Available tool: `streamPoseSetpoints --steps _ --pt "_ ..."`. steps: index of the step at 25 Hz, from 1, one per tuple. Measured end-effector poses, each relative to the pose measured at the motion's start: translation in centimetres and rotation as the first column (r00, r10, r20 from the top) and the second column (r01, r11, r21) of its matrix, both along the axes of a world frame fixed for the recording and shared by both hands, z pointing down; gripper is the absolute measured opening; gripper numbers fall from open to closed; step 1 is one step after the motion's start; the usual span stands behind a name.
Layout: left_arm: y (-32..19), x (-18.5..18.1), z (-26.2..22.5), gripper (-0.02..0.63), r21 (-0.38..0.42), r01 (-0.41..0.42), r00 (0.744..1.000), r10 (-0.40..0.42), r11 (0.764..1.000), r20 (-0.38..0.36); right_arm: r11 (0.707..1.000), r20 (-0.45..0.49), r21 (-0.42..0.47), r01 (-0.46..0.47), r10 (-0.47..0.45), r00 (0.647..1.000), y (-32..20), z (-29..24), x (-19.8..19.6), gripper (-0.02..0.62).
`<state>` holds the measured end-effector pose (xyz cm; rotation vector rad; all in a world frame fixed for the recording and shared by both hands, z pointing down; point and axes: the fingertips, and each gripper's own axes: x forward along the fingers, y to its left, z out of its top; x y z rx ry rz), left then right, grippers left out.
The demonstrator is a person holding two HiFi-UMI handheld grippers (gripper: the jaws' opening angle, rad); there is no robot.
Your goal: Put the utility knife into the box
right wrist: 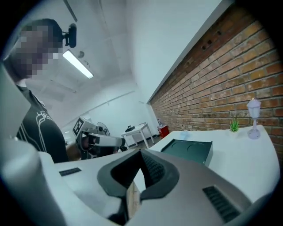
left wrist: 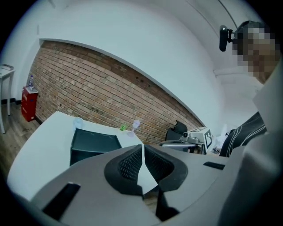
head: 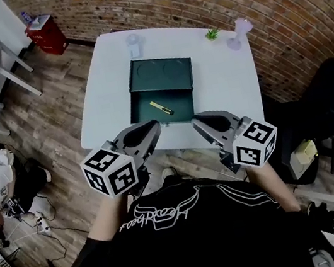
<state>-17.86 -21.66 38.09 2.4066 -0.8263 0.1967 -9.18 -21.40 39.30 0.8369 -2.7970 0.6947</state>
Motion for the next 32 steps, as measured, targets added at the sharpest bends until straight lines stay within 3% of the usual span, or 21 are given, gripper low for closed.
streamPoseSetpoints --steps 5,12,32 --pt "1.6 2.7 -1.0 0.04 0.02 -0.014 0.999 0.015 1.0 -0.036 1.0 0.107 0.029 0.003 -0.006 0.994 2.0 -2.8 1.3 0.0" --pt "3.0 4.1 -0.9 0.04 0.017 0.001 1.0 -0.001 1.0 -0.015 1.0 0.145 0.01 0.002 -0.003 0.989 3.1 -2.3 2.3 0.0" --pt "4.1 5.1 0.4 0.04 0.031 0.04 0.991 -0.044 0.999 0.126 0.996 0.083 0.063 0.059 -0.064 0.995 4.5 -1.2 2.9 0.0"
